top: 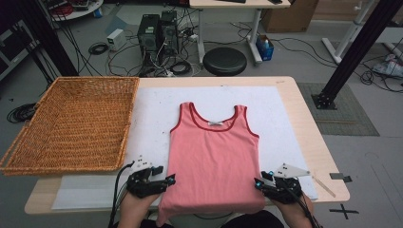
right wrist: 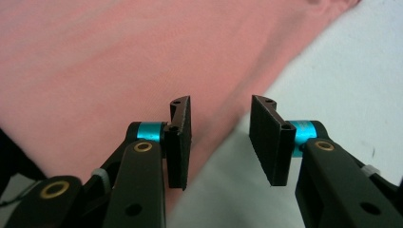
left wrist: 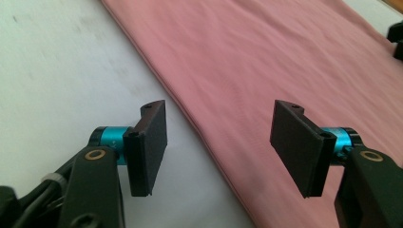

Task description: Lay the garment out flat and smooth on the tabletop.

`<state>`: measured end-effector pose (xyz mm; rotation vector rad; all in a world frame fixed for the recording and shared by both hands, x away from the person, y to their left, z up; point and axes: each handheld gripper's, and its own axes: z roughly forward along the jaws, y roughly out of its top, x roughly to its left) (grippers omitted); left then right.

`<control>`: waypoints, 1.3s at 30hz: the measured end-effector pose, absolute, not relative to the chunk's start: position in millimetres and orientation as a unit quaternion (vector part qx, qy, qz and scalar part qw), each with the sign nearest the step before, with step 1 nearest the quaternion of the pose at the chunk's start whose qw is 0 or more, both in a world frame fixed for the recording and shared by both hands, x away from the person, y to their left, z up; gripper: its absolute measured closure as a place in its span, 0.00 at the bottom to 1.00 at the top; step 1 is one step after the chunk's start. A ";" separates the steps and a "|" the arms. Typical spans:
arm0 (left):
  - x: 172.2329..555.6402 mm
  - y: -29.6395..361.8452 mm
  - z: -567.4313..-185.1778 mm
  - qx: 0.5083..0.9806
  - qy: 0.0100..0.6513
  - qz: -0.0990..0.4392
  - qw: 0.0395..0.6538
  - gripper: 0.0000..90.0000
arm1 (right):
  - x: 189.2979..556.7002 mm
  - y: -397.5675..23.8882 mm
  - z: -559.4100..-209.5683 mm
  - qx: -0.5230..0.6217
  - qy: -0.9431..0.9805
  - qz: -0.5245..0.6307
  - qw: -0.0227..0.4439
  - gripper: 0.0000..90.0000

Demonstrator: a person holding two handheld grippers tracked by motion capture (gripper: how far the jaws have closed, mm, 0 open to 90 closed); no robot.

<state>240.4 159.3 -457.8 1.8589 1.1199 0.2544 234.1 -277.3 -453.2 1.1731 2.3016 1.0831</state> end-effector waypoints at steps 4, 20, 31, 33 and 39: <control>230.1 154.3 -459.3 0.757 0.453 0.143 0.448 0.60 | 229.3 -273.9 -452.0 0.413 0.812 0.379 0.163 0.77; 206.2 168.1 -458.2 0.763 0.429 0.134 0.464 0.98 | 222.2 -286.8 -447.1 0.401 0.816 0.391 0.142 0.98; 225.7 166.6 -448.5 0.746 0.437 0.144 0.482 0.58 | 230.5 -290.9 -434.7 0.416 0.793 0.412 0.167 0.65; 240.6 166.6 -443.3 0.745 0.439 0.146 0.480 0.54 | 243.9 -290.8 -428.7 0.415 0.792 0.413 0.173 0.63; 286.2 164.5 -427.8 0.750 0.428 0.153 0.480 0.47 | 289.2 -284.8 -418.5 0.406 0.799 0.402 0.190 0.60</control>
